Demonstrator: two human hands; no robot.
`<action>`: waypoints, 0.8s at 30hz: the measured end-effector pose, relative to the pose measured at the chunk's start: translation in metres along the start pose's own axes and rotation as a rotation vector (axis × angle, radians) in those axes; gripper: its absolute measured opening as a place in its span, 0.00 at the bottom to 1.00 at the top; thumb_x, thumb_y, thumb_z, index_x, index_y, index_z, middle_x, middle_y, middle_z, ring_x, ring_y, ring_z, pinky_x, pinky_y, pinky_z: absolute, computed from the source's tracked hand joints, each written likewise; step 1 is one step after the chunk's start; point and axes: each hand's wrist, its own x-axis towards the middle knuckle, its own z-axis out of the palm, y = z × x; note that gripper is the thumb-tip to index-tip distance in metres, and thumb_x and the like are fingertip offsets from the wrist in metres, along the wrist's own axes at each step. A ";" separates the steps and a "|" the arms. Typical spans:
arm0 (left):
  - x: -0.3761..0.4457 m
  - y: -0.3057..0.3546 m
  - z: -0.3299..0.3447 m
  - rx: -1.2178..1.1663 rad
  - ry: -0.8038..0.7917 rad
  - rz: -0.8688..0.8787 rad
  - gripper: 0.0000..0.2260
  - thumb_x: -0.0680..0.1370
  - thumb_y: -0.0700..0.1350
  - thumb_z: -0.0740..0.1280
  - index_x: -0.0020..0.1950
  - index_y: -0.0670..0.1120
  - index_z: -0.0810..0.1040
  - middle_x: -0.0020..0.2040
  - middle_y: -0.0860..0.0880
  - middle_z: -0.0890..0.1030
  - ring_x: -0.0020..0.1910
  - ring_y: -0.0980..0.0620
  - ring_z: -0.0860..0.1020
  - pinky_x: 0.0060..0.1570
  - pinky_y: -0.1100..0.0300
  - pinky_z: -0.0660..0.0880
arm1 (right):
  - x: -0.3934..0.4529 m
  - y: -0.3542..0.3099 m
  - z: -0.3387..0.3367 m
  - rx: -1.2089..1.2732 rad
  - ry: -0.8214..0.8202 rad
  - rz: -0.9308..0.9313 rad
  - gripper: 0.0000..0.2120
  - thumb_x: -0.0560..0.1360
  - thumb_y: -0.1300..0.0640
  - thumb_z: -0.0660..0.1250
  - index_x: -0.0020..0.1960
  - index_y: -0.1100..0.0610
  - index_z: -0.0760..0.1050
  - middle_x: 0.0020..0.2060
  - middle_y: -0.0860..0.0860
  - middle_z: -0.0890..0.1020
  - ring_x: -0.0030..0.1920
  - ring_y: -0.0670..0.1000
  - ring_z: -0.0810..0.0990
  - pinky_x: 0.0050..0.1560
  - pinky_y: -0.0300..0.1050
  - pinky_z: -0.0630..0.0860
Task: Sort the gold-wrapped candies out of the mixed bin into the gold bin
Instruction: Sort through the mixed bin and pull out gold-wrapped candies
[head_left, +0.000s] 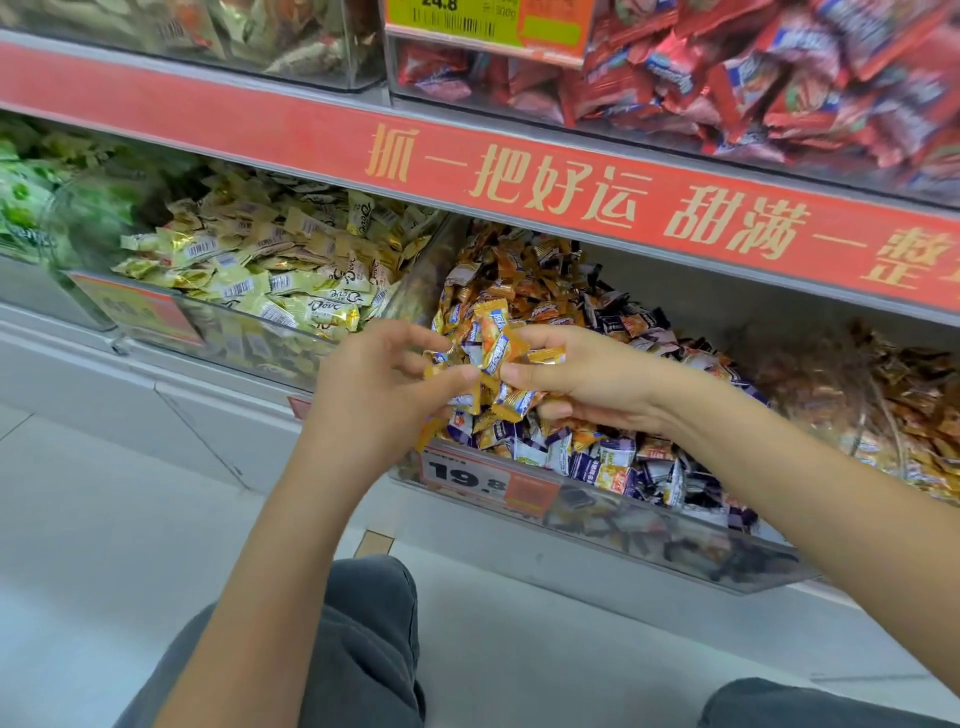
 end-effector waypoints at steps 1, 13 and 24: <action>0.000 0.000 0.005 0.042 -0.020 0.016 0.14 0.70 0.49 0.75 0.53 0.48 0.79 0.34 0.50 0.79 0.30 0.56 0.81 0.30 0.66 0.73 | -0.002 -0.001 0.001 0.000 0.005 -0.012 0.15 0.76 0.61 0.67 0.62 0.54 0.74 0.54 0.45 0.75 0.26 0.42 0.66 0.28 0.36 0.63; -0.015 0.027 0.048 -0.033 -0.202 0.115 0.03 0.74 0.47 0.71 0.45 0.49 0.82 0.38 0.52 0.80 0.30 0.61 0.80 0.27 0.71 0.70 | -0.089 0.001 -0.038 0.134 0.372 -0.090 0.04 0.77 0.65 0.64 0.51 0.59 0.76 0.36 0.51 0.73 0.23 0.42 0.65 0.24 0.35 0.60; -0.063 0.112 0.172 -0.035 -0.343 0.404 0.06 0.74 0.44 0.71 0.37 0.48 0.80 0.32 0.57 0.77 0.26 0.65 0.75 0.28 0.73 0.66 | -0.212 0.069 -0.156 0.151 0.843 -0.138 0.07 0.78 0.65 0.63 0.42 0.58 0.73 0.33 0.52 0.70 0.24 0.44 0.65 0.22 0.33 0.62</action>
